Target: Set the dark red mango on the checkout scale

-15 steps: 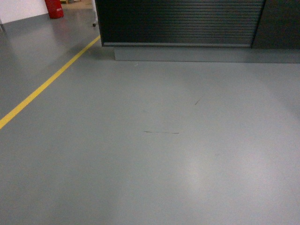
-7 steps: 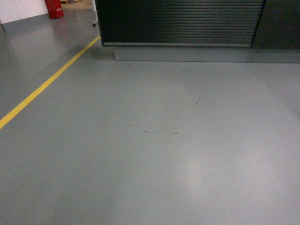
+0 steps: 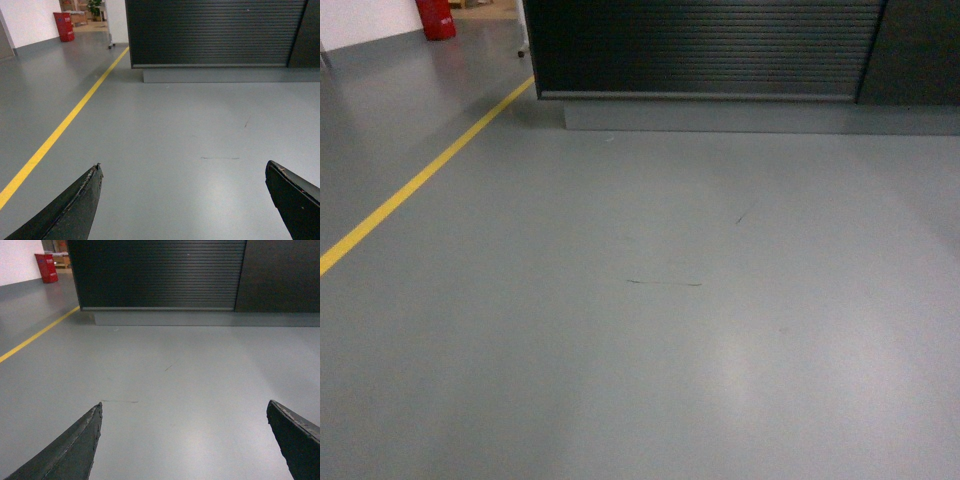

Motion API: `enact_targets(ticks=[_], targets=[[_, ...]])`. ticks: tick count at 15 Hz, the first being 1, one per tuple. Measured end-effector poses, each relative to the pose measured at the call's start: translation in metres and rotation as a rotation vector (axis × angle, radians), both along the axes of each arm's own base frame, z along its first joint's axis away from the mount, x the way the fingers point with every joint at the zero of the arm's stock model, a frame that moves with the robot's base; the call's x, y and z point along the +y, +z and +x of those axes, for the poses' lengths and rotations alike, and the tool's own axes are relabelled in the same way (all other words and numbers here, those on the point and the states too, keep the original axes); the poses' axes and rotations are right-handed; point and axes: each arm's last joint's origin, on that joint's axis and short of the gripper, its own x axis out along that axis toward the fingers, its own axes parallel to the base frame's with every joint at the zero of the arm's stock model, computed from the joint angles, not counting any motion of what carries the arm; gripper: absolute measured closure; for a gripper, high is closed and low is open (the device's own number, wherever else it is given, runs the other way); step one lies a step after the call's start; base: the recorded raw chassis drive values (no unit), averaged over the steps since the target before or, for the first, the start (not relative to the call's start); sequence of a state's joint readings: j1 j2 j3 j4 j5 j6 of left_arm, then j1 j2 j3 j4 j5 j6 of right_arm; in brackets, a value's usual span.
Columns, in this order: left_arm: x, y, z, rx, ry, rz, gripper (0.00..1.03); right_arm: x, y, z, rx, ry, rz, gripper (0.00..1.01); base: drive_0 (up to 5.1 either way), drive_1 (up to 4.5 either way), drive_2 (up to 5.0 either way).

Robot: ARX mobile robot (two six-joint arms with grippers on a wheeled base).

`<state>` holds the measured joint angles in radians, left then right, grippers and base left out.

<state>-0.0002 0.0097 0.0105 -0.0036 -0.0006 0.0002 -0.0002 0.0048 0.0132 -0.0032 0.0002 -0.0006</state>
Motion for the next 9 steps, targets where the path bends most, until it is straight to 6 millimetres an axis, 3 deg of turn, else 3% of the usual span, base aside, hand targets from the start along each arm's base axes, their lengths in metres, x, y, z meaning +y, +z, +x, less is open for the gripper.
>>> enact_targets(ticks=[9], targets=[[0.0,-0.0001,0.0,0.0,0.001,0.0,0.05,0.0,0.0,0.0,0.0,0.0,0.0,0.03,-0.1,3.58,-3.7]])
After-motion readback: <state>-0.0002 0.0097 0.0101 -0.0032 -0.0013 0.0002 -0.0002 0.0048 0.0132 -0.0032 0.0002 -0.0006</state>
